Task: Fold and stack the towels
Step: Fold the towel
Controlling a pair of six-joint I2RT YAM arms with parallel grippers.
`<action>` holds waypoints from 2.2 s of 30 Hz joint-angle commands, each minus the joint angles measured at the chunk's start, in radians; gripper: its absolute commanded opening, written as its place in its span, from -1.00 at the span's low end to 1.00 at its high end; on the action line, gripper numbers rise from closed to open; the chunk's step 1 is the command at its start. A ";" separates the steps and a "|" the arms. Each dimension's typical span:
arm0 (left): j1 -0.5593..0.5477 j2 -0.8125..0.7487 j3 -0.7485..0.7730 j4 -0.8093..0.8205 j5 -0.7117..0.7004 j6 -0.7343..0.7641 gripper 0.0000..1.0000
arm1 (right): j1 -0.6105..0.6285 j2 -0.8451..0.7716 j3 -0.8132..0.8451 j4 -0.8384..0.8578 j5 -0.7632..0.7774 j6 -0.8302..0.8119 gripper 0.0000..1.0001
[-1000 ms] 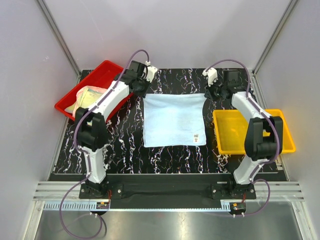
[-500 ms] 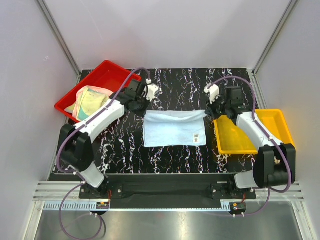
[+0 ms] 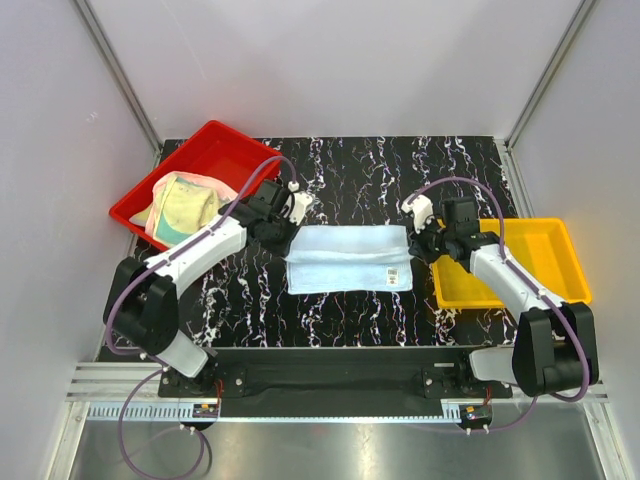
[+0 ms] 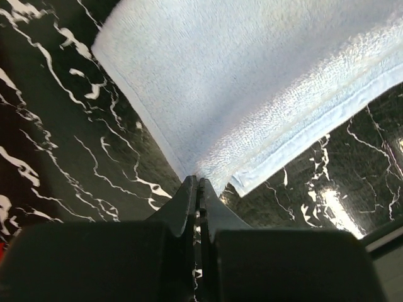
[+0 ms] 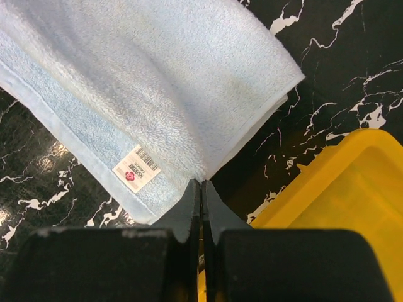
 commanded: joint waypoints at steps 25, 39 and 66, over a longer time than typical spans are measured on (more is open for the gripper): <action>-0.012 -0.128 -0.158 0.084 0.049 -0.389 -0.11 | 0.077 -0.033 0.116 -0.122 0.124 0.326 -0.20; 0.011 0.025 -0.237 0.107 -0.097 -0.610 -0.14 | 0.127 0.287 0.210 -0.257 0.393 0.858 -0.61; 0.150 -0.059 -0.330 0.239 0.118 -0.662 0.02 | 0.216 0.141 0.156 -0.309 0.548 1.095 -0.34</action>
